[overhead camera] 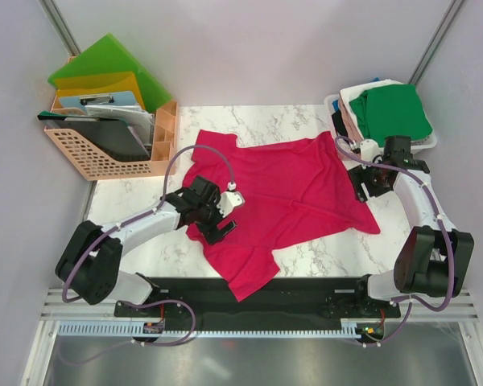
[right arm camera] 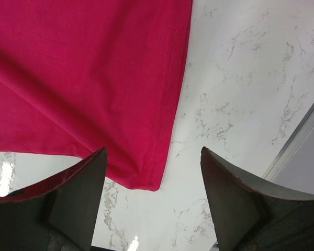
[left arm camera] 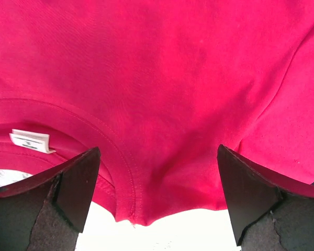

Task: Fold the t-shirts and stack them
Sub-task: Flatten out the tshirt

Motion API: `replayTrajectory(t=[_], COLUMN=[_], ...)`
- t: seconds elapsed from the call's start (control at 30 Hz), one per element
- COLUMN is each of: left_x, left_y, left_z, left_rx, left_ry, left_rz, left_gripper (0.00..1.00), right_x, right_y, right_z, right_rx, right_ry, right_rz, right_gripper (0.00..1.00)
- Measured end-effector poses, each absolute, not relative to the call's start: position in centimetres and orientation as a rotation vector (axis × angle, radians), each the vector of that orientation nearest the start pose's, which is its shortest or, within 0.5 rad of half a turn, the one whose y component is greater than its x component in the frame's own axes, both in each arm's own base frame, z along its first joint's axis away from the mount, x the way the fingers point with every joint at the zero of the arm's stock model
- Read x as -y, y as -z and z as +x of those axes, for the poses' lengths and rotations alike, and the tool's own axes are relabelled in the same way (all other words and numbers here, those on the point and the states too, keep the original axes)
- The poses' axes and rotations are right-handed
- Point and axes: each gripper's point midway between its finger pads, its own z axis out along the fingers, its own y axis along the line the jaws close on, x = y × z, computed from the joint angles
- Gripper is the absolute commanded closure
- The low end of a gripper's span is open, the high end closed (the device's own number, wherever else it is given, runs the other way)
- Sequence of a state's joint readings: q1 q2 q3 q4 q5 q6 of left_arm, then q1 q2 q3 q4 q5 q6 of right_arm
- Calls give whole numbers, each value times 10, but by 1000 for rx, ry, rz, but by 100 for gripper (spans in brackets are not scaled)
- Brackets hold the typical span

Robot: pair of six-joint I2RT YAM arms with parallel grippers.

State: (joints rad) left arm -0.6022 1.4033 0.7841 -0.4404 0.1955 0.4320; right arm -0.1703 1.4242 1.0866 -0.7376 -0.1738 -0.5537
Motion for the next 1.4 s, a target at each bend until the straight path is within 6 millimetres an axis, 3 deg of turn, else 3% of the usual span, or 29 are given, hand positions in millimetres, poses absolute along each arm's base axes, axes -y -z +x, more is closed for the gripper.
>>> replayTrajectory(t=[0.23, 0.4, 0.7, 0.97, 1.17, 1.3, 1.4], left_x=[180, 175, 169, 132, 99, 95, 102], left_y=[-34, -15, -16, -22, -27, -39, -61], left_z=[233, 232, 230, 208, 210, 213, 220], left_rx=[-2285, -2339, -2324, -2363, -2414, -2395, -2330], left_ry=[312, 279, 251, 184, 132, 129, 147], left_rz=[1373, 1418, 1453, 1471, 1383, 1334, 1301], left_gripper=[0, 1, 1, 0, 1, 1, 0], right_x=[46, 46, 48, 52, 52, 45, 30], right_y=[-111, -106, -96, -97, -98, -104, -118], right_z=[319, 320, 311, 310, 310, 308, 302], right_rx=[-2561, -2566, -2600, -2600, -2597, -2569, -2515], right_ry=[20, 17, 29, 60, 59, 23, 8], right_rz=[-555, -556, -556, -562, -563, -589, -658], right_gripper=[21, 21, 21, 20, 21, 21, 19])
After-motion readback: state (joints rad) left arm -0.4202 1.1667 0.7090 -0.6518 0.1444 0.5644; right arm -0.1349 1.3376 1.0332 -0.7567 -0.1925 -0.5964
